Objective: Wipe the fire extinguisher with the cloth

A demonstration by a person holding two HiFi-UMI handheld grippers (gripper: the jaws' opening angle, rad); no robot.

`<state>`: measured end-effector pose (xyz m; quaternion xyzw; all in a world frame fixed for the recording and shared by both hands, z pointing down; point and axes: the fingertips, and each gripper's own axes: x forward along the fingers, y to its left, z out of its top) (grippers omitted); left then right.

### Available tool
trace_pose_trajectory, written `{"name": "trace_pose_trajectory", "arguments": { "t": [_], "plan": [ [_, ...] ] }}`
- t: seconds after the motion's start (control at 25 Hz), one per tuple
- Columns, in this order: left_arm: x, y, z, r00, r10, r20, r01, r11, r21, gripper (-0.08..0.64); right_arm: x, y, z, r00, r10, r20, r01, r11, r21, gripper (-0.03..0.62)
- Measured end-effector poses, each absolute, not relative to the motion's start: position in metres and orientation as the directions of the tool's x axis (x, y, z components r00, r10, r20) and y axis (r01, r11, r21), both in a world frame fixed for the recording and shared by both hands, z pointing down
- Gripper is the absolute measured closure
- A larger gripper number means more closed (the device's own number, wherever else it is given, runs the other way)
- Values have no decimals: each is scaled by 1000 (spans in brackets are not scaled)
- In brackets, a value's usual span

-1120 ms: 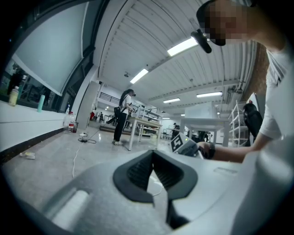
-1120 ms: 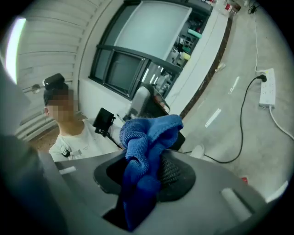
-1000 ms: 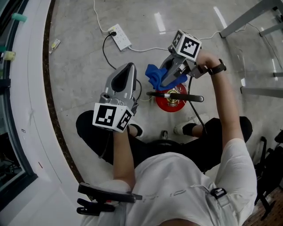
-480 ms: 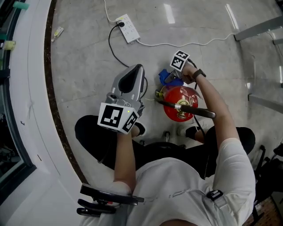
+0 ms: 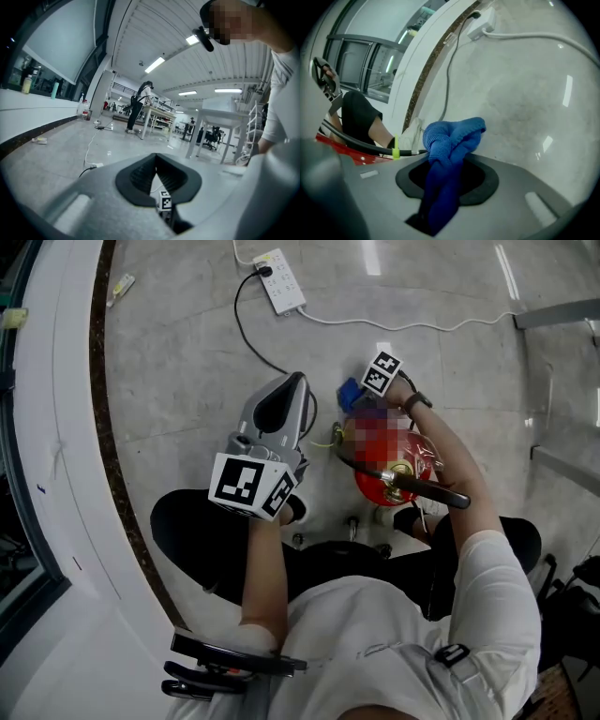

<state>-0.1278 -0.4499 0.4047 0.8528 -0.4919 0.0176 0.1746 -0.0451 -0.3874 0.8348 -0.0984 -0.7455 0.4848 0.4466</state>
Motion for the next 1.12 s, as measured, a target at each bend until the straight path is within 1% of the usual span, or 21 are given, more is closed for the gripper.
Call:
{"name": "trace_pose_trajectory", "arguments": {
  "t": [0.04,0.08,0.16,0.24,0.36,0.48,0.56,0.64,0.72,0.8,0.88,0.92,1.04,1.12],
  "plan": [
    [-125,-450,401,527,-828,194,-838,-469,278,560,-47,-391,819,-604,577,550,-262,509,-820,465],
    [-122,-450,395,542,-819,188,-830,-486,273,560,-52,-397,795,-647,570,505,-226,489,-842,465],
    [-117,-447,382,574,-801,172,-811,-527,253,560,-63,-411,730,-739,554,385,-142,430,-892,465],
    [-119,-445,368,580,-799,158,-807,-539,240,560,-66,-419,662,-763,569,306,-60,408,-911,465],
    [-131,-446,346,560,-821,114,-819,-527,227,560,-63,-420,565,-736,634,238,72,422,-904,465],
    [-144,-450,325,525,-847,83,-839,-498,220,560,-66,-408,471,-711,698,86,268,383,-884,468],
    [-150,-450,318,514,-855,65,-844,-490,219,560,-68,-392,424,-668,744,-11,390,338,-857,468],
    [-155,-450,315,506,-861,58,-848,-483,217,560,-69,-371,402,-597,801,-41,450,293,-844,468],
    [-158,-451,316,500,-864,56,-850,-477,225,560,-72,-354,410,-526,850,9,436,279,-856,468],
    [-159,-451,320,499,-865,56,-846,-472,247,560,-78,-351,438,-496,865,69,360,277,-891,462],
    [-157,-449,328,501,-863,68,-844,-470,260,560,-84,-354,473,-497,863,92,280,260,-924,459],
    [-156,-449,333,502,-862,78,-844,-468,262,560,-85,-353,496,-484,867,115,244,260,-934,459],
    [-161,-450,354,490,-864,116,-850,-443,285,560,-87,-344,587,-393,888,240,134,314,-940,459],
    [-167,-448,371,468,-871,148,-859,-409,307,560,-90,-336,650,-358,885,296,98,351,-931,457]
  ]
}}
